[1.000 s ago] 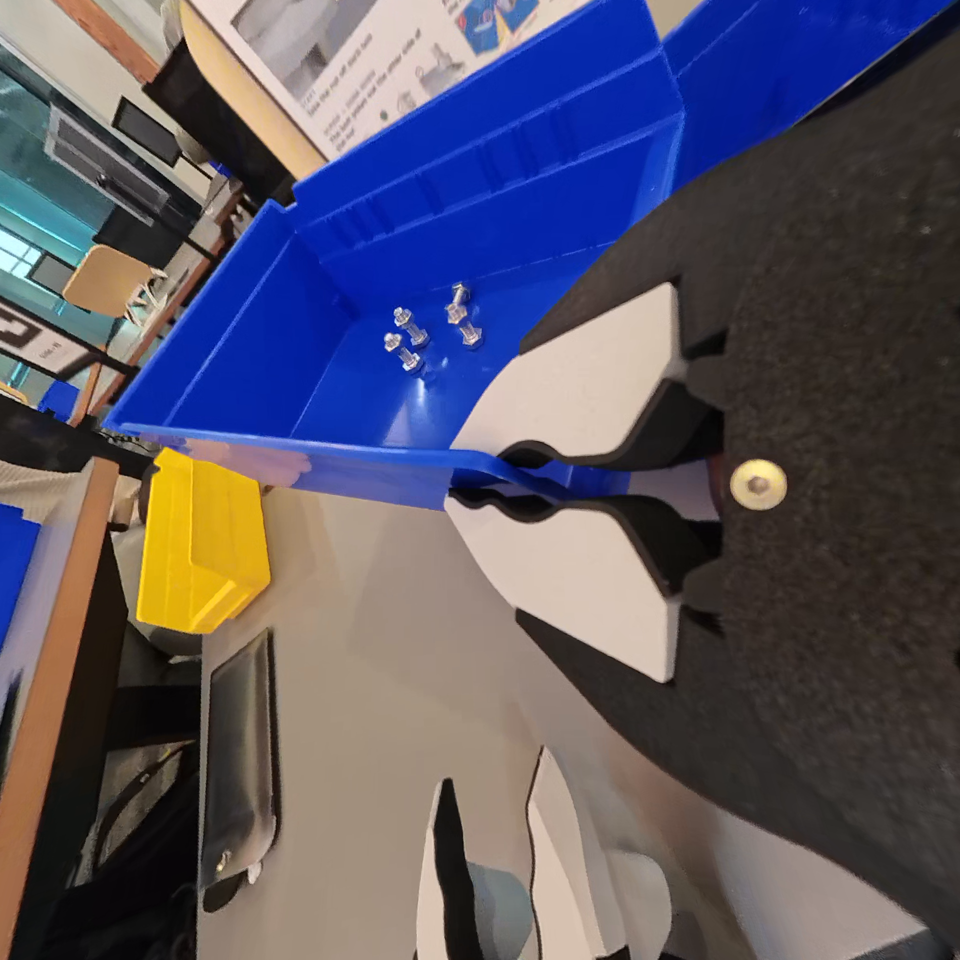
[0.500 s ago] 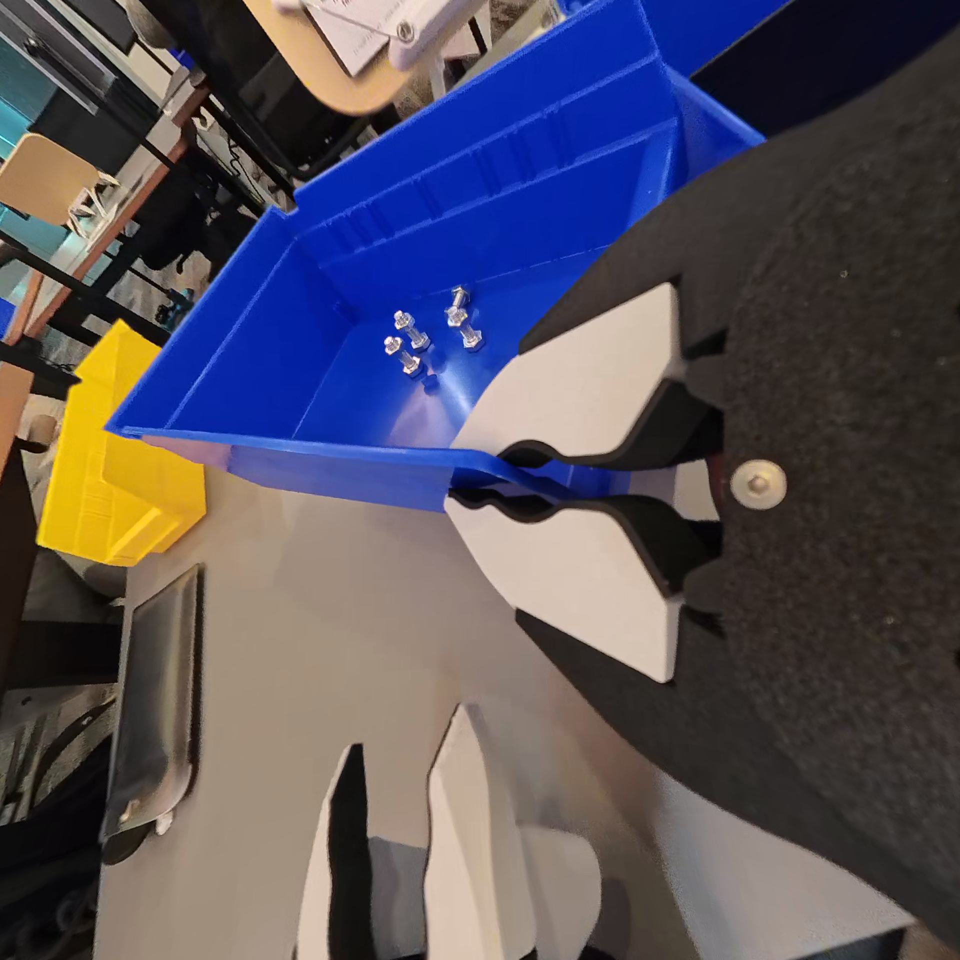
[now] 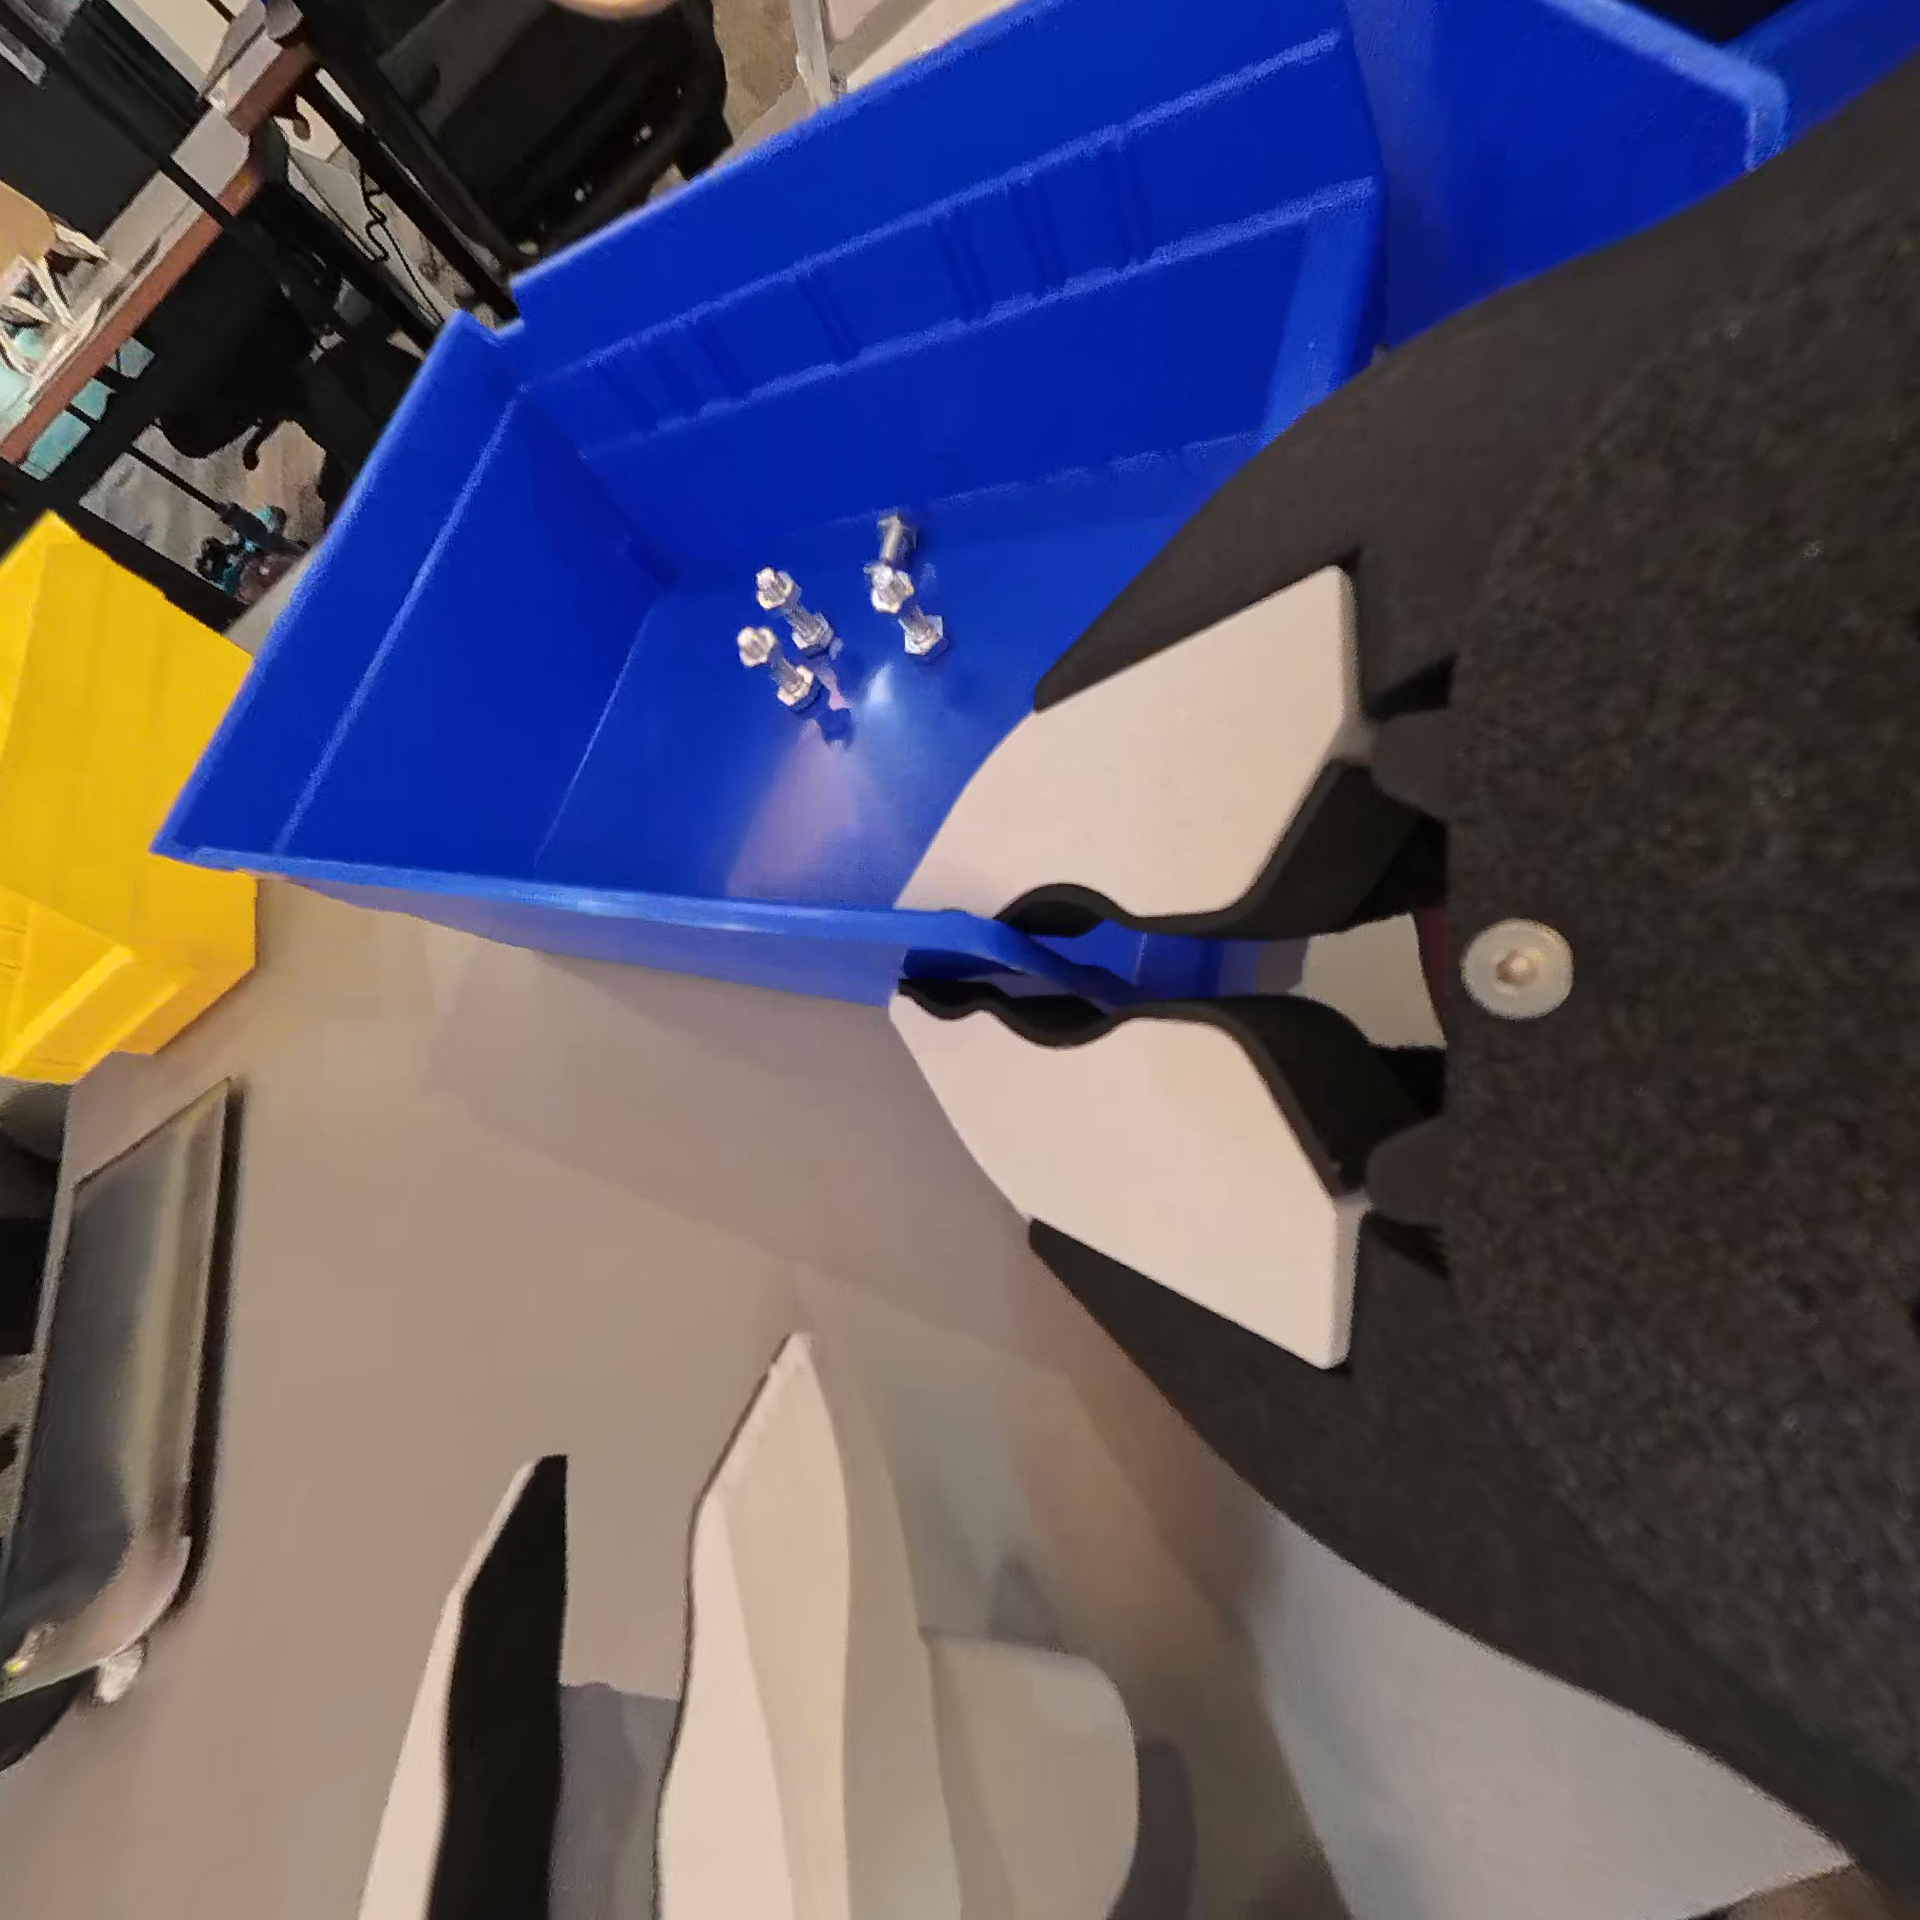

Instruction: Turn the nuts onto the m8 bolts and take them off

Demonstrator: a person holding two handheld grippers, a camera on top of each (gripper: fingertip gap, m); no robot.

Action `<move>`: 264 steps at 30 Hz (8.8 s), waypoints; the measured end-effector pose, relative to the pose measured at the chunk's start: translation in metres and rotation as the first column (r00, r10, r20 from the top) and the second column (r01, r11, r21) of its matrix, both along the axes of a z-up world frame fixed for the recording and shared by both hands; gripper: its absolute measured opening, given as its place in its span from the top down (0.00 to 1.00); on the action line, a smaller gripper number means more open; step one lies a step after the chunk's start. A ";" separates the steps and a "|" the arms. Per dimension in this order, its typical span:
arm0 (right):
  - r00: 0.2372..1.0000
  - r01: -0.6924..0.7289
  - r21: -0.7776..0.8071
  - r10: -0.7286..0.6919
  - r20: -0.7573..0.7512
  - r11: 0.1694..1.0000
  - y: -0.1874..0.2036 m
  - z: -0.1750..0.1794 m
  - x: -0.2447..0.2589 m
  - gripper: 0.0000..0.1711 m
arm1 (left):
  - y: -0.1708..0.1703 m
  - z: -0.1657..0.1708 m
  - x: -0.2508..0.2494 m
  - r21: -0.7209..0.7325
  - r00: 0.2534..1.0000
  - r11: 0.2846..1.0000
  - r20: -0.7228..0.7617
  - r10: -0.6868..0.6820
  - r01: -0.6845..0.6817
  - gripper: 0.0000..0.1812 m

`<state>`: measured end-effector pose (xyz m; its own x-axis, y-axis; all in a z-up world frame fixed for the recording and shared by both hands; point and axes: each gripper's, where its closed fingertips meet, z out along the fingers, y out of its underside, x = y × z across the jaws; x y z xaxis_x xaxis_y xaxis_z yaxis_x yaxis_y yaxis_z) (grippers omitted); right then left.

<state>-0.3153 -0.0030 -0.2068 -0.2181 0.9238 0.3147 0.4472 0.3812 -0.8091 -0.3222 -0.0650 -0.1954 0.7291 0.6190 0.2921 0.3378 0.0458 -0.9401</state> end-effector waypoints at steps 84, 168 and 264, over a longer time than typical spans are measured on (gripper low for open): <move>0.448 0.804 -0.363 -0.881 -0.153 0.472 0.489 0.038 0.408 0.98 | 0.048 -0.004 0.019 -0.030 1.000 0.999 0.003 -0.015 0.015 0.62; 0.809 0.514 -0.100 -0.520 -0.273 0.852 0.249 0.021 0.265 0.86 | -0.016 0.029 -0.118 -0.229 0.969 0.942 -0.016 0.247 -0.244 0.97; 0.751 0.599 -0.307 -0.652 -0.108 0.740 0.237 -0.003 0.241 0.52 | 0.079 -0.005 0.065 -0.186 0.994 0.978 -0.039 -0.099 0.090 0.49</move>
<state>-0.0738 0.2341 -0.2097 0.4775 0.8778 0.0380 0.3375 -0.1433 -0.9304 -0.2570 0.0139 -0.2004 0.7975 0.5861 0.1429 0.2866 -0.1597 -0.9447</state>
